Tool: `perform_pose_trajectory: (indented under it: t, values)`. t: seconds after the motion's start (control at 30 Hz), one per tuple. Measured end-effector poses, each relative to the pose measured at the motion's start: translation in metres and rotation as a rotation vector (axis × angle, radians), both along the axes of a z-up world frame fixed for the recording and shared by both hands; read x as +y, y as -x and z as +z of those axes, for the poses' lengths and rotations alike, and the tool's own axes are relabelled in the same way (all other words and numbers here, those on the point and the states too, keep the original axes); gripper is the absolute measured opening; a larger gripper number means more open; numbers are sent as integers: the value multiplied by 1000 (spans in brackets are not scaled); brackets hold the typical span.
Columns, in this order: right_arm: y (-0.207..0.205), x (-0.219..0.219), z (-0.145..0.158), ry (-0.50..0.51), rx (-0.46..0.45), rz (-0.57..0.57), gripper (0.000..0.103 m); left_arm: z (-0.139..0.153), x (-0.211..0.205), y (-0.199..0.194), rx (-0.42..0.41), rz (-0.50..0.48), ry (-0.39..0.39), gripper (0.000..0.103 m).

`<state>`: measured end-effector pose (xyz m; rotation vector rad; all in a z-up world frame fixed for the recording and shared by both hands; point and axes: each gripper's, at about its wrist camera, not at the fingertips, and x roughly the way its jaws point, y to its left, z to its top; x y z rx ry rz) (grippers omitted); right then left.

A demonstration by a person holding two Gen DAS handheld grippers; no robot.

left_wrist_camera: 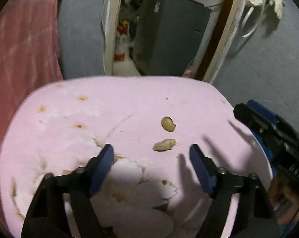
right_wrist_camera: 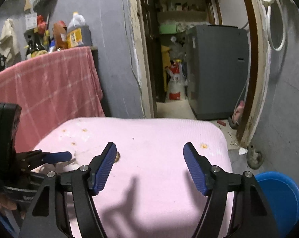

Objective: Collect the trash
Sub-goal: 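Grasp a peanut shell with the left tool while the right tool grasps another peanut shell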

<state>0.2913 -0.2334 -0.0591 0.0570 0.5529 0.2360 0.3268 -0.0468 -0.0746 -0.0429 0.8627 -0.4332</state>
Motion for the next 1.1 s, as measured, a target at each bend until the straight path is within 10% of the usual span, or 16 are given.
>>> perform_pose_trajectory:
  t: [0.37, 1.1]
  values:
    - [-22, 9, -14, 51, 131, 26, 63, -6, -12, -16, 66, -67, -26, 19]
    - [-71, 64, -35, 74, 350, 238, 32, 5, 48, -25, 66, 217, 54, 18]
